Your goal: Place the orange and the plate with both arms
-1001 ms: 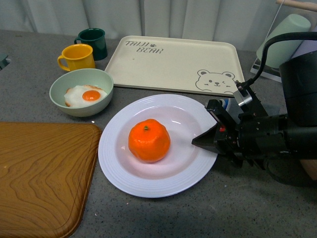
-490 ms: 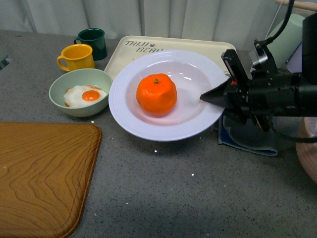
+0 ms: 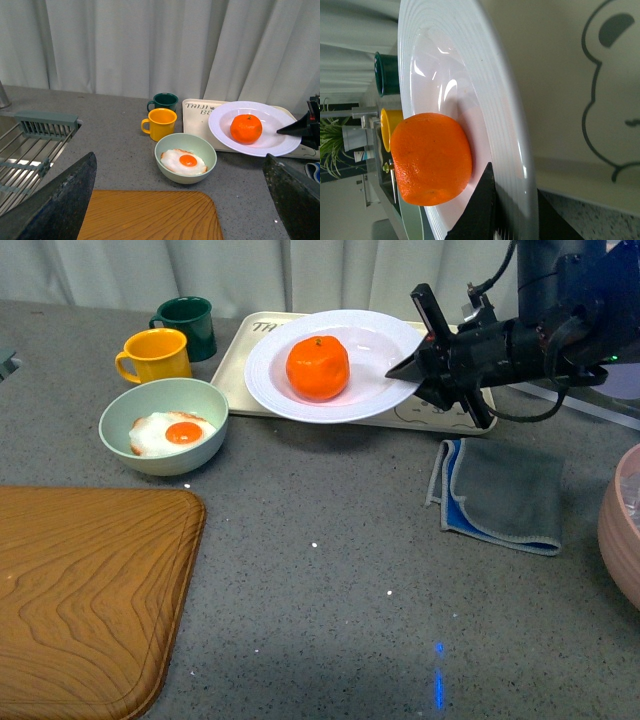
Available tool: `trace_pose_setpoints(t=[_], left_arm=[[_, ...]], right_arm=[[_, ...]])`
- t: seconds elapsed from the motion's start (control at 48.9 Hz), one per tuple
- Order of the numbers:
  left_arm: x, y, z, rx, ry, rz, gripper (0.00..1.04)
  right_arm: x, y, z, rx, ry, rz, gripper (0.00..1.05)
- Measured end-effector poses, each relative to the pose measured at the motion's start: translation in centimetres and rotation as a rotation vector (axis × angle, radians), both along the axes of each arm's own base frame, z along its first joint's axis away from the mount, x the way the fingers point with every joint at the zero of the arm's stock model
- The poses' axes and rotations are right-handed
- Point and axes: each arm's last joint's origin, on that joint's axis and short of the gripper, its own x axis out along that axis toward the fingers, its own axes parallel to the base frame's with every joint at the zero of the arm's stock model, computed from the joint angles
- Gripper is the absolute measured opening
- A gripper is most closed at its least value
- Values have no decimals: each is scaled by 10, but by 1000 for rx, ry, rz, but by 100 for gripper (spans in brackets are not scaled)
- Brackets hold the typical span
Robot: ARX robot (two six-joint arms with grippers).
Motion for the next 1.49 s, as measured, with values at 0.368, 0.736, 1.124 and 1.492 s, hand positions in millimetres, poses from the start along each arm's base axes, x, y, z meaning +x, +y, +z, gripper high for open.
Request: trace_pose_setpoints(t=[0.368, 0.736, 1.124, 1.492], left_arm=[[0, 0, 0, 0, 0, 0, 98], [0, 0, 0, 0, 0, 0, 98], [0, 0, 0, 0, 0, 0, 98], [0, 0, 0, 0, 0, -1, 98]], right_arm=[[40, 4, -5, -141, 4, -45, 24], [12, -11, 32, -427, -255, -78, 86], [-123, -41, 128, -883, -1005, -473, 55], [-232, -76, 103, -959, -935, -411, 1]])
